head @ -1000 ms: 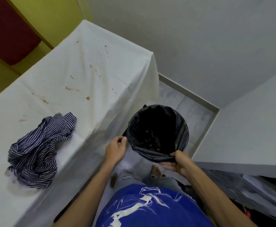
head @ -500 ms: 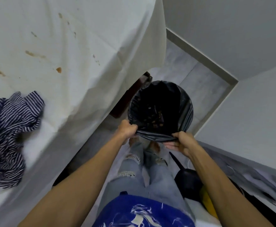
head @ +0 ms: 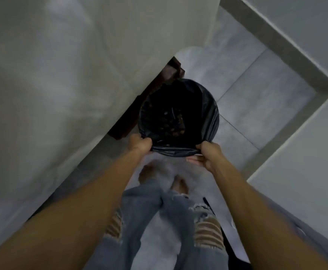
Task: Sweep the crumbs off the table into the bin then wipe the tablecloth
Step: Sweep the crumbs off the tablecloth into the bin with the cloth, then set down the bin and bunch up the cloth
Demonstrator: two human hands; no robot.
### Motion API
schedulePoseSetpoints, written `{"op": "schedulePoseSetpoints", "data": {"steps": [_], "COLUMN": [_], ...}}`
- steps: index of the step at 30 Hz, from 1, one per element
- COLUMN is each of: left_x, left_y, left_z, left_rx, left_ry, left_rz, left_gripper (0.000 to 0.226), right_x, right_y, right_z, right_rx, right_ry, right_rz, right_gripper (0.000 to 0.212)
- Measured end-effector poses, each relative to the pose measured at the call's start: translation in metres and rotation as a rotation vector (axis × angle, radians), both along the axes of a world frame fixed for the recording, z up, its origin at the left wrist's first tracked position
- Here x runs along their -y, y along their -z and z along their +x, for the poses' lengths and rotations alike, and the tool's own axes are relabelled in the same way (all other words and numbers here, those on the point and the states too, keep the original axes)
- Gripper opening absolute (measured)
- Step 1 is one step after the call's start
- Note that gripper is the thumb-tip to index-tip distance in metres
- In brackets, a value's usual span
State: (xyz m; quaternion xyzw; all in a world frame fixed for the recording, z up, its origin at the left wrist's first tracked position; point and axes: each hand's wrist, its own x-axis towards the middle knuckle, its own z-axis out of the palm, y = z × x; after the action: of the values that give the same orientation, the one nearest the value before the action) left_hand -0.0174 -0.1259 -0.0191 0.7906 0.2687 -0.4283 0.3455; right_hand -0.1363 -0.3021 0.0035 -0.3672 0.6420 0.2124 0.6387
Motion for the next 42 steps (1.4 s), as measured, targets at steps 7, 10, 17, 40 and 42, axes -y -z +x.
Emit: {"op": "schedulePoseSetpoints", "data": {"steps": [7, 10, 17, 40, 42], "left_x": [0.028, 0.029, 0.008, -0.125, -0.155], "left_y": [0.072, 0.089, 0.05, -0.438, -0.457], "left_z": [0.023, 0.021, 0.018, -0.016, -0.022], "left_rx": [0.008, 0.017, 0.092, 0.496, 0.54], "left_ry": [-0.008, 0.01, -0.005, -0.413, -0.49], "left_rz": [-0.015, 0.005, -0.025, -0.461, -0.445], "left_gripper": [0.029, 0.03, 0.012, 0.01, 0.011], "right_x": [0.014, 0.015, 0.009, -0.145, -0.166], "right_y": [0.094, 0.108, 0.069, -0.42, -0.44], "right_z": [0.025, 0.024, 0.01, 0.083, 0.091], "right_rx": [-0.005, 0.005, -0.003, 0.542, 0.549], "right_ry": [0.045, 0.101, 0.219, -0.043, -0.141], "right_rz": [-0.069, -0.097, -0.075, 0.298, 0.304], "right_gripper": [0.03, 0.031, 0.032, 0.015, 0.013]}}
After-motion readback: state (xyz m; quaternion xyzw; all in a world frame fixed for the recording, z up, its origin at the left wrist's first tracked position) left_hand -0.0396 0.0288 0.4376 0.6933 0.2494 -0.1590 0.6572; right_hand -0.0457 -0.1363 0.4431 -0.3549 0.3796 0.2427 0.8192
